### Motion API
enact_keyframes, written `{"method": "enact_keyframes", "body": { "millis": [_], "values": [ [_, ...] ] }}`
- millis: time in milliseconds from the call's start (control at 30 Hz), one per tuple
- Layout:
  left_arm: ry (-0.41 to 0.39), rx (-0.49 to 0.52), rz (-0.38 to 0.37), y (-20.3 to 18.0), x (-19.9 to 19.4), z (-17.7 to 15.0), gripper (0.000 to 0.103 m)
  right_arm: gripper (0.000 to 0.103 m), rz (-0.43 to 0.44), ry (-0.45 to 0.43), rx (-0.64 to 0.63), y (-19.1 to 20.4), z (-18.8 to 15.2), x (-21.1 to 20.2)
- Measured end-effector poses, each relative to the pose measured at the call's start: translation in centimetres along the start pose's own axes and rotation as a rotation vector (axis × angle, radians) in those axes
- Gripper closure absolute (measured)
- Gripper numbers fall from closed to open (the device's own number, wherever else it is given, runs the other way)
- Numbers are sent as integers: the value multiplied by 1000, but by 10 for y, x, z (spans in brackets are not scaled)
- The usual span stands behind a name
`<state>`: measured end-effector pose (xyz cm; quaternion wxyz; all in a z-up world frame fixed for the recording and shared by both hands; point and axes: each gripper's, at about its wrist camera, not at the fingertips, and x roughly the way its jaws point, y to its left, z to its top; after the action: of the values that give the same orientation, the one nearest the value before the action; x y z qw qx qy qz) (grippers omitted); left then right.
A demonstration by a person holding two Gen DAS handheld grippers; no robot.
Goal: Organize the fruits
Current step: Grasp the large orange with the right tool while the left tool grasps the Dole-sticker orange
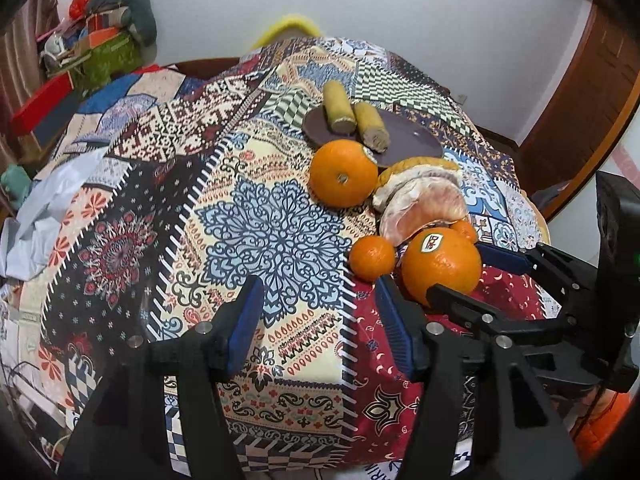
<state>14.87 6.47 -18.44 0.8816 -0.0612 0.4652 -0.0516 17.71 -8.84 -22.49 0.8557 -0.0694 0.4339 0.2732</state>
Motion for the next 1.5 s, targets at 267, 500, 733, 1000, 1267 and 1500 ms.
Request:
{"method": "enact_keyframes", "body": {
  "millis": [267, 500, 733, 1000, 1267, 1500],
  "values": [
    [21, -6, -6, -2, 9, 4, 46, 38, 34, 23, 10, -7, -1, 5],
    [14, 14, -5, -9, 16, 21, 45, 38, 37, -36, 23, -14, 6, -13],
    [21, 18, -11, -18, 36, 47, 44, 38, 8, -120, 56, -33, 20, -35],
    [46, 1, -22, -23, 66, 68, 44, 38, -47, -166, 95, -63, 27, -43],
    [70, -5, -24, -25, 93, 81, 44, 38, -59, -156, 143, -87, 25, -34],
    [52, 11, 19, -26, 104, 87, 43, 38, -56, -151, 156, -96, 26, -29]
  ]
}}
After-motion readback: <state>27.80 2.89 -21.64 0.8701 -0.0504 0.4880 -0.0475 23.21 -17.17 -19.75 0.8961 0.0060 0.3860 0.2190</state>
